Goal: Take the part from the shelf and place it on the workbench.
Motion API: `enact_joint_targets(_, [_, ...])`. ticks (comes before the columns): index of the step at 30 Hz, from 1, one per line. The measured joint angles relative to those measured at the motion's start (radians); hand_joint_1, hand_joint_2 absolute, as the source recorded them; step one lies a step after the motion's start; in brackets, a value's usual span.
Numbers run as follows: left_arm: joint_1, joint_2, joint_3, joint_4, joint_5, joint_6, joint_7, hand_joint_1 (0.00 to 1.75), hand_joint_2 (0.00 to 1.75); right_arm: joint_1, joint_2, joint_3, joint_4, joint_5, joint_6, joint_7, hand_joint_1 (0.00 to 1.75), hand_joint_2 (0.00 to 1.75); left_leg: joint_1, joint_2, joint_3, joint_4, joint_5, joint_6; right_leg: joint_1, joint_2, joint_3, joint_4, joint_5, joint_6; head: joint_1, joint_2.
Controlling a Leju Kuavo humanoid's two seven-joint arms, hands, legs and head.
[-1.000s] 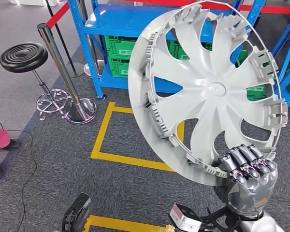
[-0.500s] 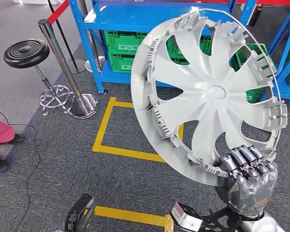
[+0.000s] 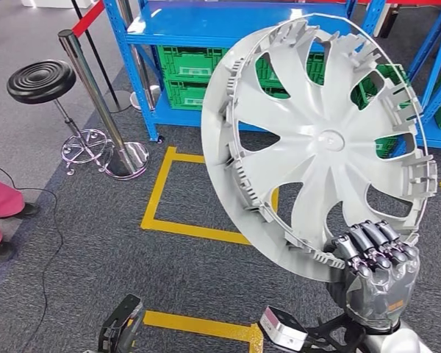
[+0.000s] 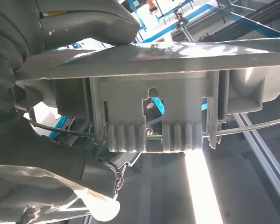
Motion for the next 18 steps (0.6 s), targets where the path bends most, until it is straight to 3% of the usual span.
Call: enact_joint_targets(18, [-0.001,-0.004,0.022,0.001,-0.061,-0.011,0.029,0.00,0.00,0.000,0.000,0.000,0.005,-0.001,0.000,0.006,1.75,1.75,-0.003,0.000,-0.010,0.007,-0.001,-0.001,-0.004,-0.001,-0.005,0.000,0.005,0.007,0.000,0.000])
